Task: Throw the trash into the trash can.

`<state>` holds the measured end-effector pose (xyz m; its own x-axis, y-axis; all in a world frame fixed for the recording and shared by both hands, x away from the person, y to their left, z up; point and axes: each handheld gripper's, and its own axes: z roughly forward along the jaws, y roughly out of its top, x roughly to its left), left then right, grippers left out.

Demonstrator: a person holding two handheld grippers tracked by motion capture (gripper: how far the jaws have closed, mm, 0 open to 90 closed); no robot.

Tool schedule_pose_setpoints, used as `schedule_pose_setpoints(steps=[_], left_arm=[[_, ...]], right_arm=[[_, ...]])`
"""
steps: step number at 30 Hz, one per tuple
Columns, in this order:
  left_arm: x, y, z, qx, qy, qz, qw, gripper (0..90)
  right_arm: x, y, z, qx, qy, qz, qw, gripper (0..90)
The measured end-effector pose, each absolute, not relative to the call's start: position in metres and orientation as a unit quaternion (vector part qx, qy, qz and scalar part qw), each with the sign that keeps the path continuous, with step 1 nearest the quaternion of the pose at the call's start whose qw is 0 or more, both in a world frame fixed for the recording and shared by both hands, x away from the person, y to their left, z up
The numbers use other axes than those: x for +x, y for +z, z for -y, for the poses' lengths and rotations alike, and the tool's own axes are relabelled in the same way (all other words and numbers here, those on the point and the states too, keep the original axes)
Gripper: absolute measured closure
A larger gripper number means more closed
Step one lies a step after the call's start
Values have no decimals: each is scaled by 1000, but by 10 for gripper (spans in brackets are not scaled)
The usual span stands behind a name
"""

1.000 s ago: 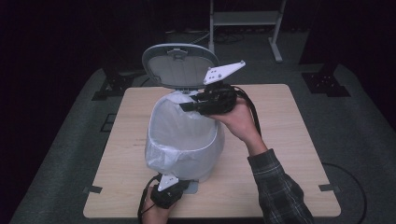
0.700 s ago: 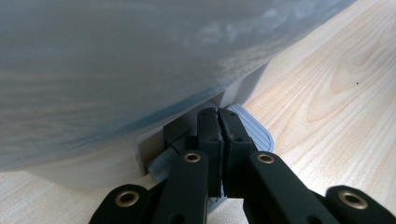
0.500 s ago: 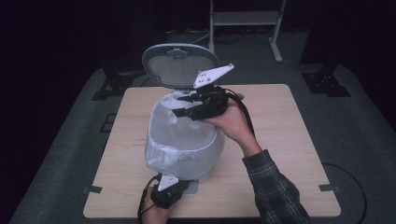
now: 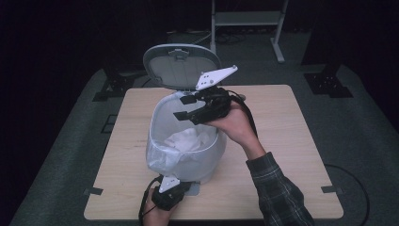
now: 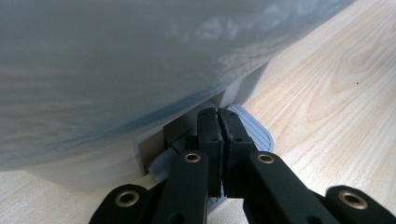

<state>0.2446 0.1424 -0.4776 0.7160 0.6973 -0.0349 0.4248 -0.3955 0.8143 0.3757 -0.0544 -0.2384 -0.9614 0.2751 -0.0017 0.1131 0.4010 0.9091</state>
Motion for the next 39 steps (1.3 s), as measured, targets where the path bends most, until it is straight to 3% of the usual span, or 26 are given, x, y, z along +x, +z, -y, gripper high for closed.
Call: schedule_pose_setpoints(steps=[39], left_arm=[[244,-477,-142,822,161,-341,428,885]], right_arm=[[359,-247,137,164,546,-814,106,398]])
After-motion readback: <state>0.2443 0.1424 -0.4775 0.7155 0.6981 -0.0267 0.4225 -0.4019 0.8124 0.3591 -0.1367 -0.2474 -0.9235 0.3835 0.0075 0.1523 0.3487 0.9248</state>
